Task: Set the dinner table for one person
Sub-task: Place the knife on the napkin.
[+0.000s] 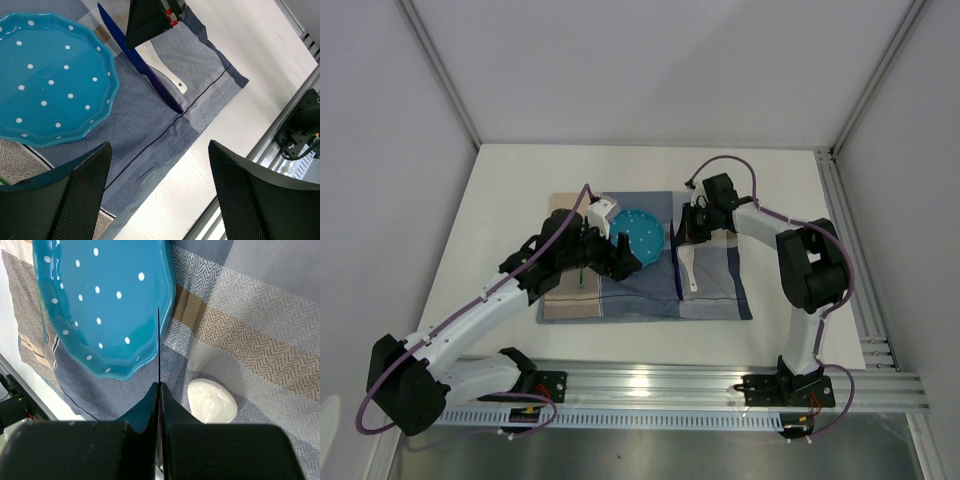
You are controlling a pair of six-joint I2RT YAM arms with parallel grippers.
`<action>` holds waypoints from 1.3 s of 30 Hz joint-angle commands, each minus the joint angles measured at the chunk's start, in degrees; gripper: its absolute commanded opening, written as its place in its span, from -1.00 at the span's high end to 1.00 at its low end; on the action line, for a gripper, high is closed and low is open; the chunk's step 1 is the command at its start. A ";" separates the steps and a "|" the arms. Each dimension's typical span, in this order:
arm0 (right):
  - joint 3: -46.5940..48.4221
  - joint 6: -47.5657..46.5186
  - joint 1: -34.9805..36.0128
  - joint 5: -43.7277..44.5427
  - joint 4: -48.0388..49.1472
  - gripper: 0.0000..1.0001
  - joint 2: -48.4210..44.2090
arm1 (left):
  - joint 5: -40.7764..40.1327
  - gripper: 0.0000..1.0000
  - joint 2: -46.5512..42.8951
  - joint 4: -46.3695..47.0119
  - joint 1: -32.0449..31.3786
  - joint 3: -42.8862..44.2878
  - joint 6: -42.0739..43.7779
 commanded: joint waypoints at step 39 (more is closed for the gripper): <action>-11.20 -11.94 4.79 29.34 2.99 0.38 -14.22 | 1.00 -0.64 0.60 -0.20 -0.55 0.61 1.92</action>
